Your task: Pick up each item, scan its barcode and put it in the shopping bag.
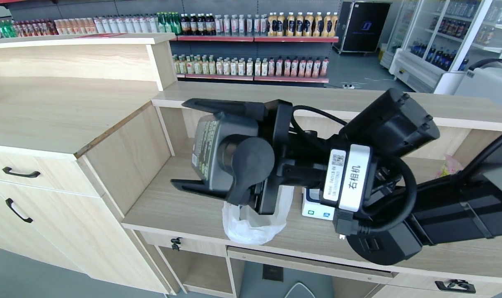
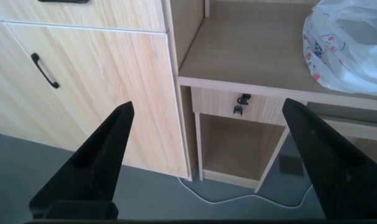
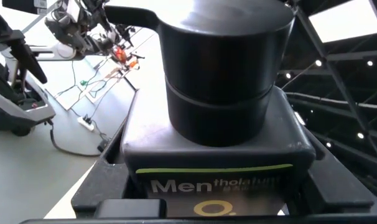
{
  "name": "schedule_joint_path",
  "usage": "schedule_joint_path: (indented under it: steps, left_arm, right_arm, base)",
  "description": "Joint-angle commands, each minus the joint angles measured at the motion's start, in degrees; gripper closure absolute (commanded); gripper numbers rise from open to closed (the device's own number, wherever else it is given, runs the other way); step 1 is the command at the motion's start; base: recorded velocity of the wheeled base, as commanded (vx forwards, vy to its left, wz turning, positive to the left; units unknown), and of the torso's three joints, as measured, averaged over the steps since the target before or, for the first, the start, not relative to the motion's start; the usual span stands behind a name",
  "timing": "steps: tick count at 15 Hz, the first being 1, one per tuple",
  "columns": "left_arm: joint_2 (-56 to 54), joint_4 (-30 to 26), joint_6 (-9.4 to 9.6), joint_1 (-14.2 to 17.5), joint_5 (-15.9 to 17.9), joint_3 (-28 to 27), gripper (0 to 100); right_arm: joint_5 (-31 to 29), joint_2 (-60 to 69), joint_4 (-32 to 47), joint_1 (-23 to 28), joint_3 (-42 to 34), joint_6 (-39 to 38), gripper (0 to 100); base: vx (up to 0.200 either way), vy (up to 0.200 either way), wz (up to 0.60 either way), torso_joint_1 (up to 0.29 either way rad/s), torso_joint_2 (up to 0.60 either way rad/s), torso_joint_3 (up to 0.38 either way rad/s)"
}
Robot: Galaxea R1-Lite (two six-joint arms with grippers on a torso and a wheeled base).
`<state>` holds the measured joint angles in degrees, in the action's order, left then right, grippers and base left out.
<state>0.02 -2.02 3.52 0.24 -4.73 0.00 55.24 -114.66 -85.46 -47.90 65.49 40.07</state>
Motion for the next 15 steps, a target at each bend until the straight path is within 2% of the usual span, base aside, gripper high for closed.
schedule_joint_path:
  steps: [1, 3, 4, 5, 6, 7, 9, 10, 11, 12, 13, 15]
  left_arm:
    - [-0.02, 0.0, -0.01, 0.02, -0.02, 0.0, 0]
    - [-0.02, 0.0, -0.01, 0.02, -0.02, 0.0, 0]
    - [-0.02, 0.0, -0.01, 0.02, -0.02, 0.0, 0]
    - [-0.02, 0.0, -0.01, 0.02, -0.02, 0.0, 0]
    - [-0.02, 0.0, -0.01, 0.02, -0.02, 0.0, 0]
    - [-0.02, 0.0, -0.01, 0.02, -0.02, 0.0, 0]
    - [-0.02, 0.0, -0.01, 0.02, -0.02, 0.0, 0]
    - [-0.02, 0.0, -0.01, 0.02, -0.02, 0.0, 0]
    - [-0.02, 0.0, -0.01, 0.02, -0.02, 0.0, 0]
    - [-0.02, 0.0, -0.01, 0.02, -0.02, 0.0, 0]
    - [-0.02, 0.0, -0.01, 0.02, -0.02, 0.0, 0]
    - [-0.02, 0.0, -0.01, 0.02, -0.02, 0.0, 0]
  right_arm:
    - [-0.13, -1.79, 0.03, -0.88, 0.78, 0.1, 100]
    - [-1.18, -1.35, 0.03, -0.97, 0.61, 0.18, 100]
    - [-3.91, 0.58, 1.26, -0.27, -0.36, 0.1, 100]
    - [-8.83, 4.27, 4.95, 2.37, -2.38, -0.17, 100]
    - [-16.65, 9.9, 10.92, 5.71, -5.11, -0.87, 100]
    - [-25.18, 16.58, 19.01, 9.66, -9.41, -3.24, 100]
    - [-32.3, 28.18, 32.99, 18.63, -16.53, -11.59, 100]
    - [-33.7, 33.81, 40.02, 27.42, -20.93, -19.59, 100]
    - [-34.05, 35.83, 42.04, 34.27, -24.09, -25.57, 100]
    - [-34.14, 36.18, 42.65, 38.05, -25.15, -28.82, 100]
    - [-36.25, 36.0, 46.7, 46.93, -26.64, -35.94, 100]
    - [-37.57, 35.83, 52.41, 53.96, -27.52, -40.69, 100]
  base:
    - [0.0, 0.0, 0.0, 0.0, 0.0, 0.0]
    - [0.0, 0.0, 0.0, 0.0, 0.0, 0.0]
    - [0.0, 0.0, 0.0, 0.0, 0.0, 0.0]
    - [0.0, 0.0, 0.0, 0.0, 0.0, 0.0]
    - [0.0, 0.0, 0.0, 0.0, 0.0, 0.0]
    - [0.0, 0.0, 0.0, 0.0, 0.0, 0.0]
    - [0.0, 0.0, 0.0, 0.0, 0.0, 0.0]
    - [0.0, 0.0, 0.0, 0.0, 0.0, 0.0]
    - [0.0, 0.0, 0.0, 0.0, 0.0, 0.0]
    - [0.0, 0.0, 0.0, 0.0, 0.0, 0.0]
    - [0.0, 0.0, 0.0, 0.0, 0.0, 0.0]
    - [0.0, 0.0, 0.0, 0.0, 0.0, 0.0]
